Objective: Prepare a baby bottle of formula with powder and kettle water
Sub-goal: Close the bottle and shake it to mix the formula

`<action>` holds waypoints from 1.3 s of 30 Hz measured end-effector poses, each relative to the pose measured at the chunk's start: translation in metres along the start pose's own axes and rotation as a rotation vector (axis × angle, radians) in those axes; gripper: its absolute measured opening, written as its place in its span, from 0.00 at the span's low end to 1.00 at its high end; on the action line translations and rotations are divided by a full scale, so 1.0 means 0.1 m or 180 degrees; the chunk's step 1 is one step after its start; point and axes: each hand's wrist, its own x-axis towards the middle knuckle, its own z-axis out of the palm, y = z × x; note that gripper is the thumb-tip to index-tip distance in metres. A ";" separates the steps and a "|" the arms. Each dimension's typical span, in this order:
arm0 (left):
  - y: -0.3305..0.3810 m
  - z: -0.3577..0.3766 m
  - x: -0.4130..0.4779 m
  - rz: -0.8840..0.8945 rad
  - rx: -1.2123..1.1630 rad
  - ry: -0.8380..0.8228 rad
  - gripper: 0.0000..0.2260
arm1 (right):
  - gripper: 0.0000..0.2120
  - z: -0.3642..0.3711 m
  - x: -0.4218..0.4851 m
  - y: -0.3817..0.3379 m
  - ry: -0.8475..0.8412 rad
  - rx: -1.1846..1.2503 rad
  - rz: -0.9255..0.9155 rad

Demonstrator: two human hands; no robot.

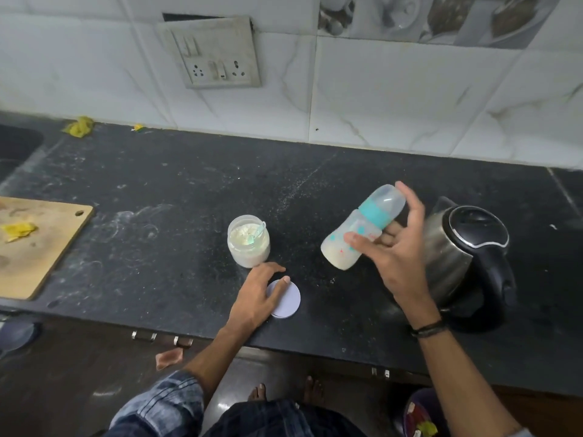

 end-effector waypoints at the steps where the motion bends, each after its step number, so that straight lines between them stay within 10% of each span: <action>1: 0.00 0.00 0.00 0.0019 -0.0025 -0.0015 0.16 | 0.48 0.03 -0.02 -0.03 0.0108 0.0091 -0.0039; 4: 0.01 0.00 0.00 0.0025 -0.0068 -0.0061 0.16 | 0.47 0.10 -0.02 -0.03 0.0887 0.0577 -0.0012; 8: 0.02 -0.03 0.00 0.0106 -0.0076 -0.0049 0.18 | 0.49 0.20 -0.14 0.00 0.0254 0.0141 0.0227; 20: 0.04 -0.03 0.02 0.0195 -0.0080 -0.0079 0.13 | 0.48 0.18 -0.24 -0.17 0.1237 0.0617 -0.0017; 24: 0.01 -0.03 0.01 0.0205 -0.0101 -0.0035 0.10 | 0.47 0.19 -0.30 -0.18 0.0493 0.0138 0.0258; 28: 0.03 -0.01 0.02 0.0096 -0.0129 -0.0014 0.10 | 0.46 0.13 -0.22 -0.21 0.1130 0.0739 0.0204; 32: 0.02 -0.01 0.01 0.0085 -0.0119 0.0044 0.11 | 0.47 0.07 -0.21 -0.19 0.0407 0.0198 0.0353; 36: 0.02 0.00 0.01 0.0066 -0.0132 0.0006 0.09 | 0.48 -0.02 -0.15 -0.22 0.1179 0.0737 0.0155; 39: 0.01 0.00 0.01 0.0016 -0.0130 0.0023 0.08 | 0.48 0.01 -0.13 -0.16 0.0730 0.0358 0.0331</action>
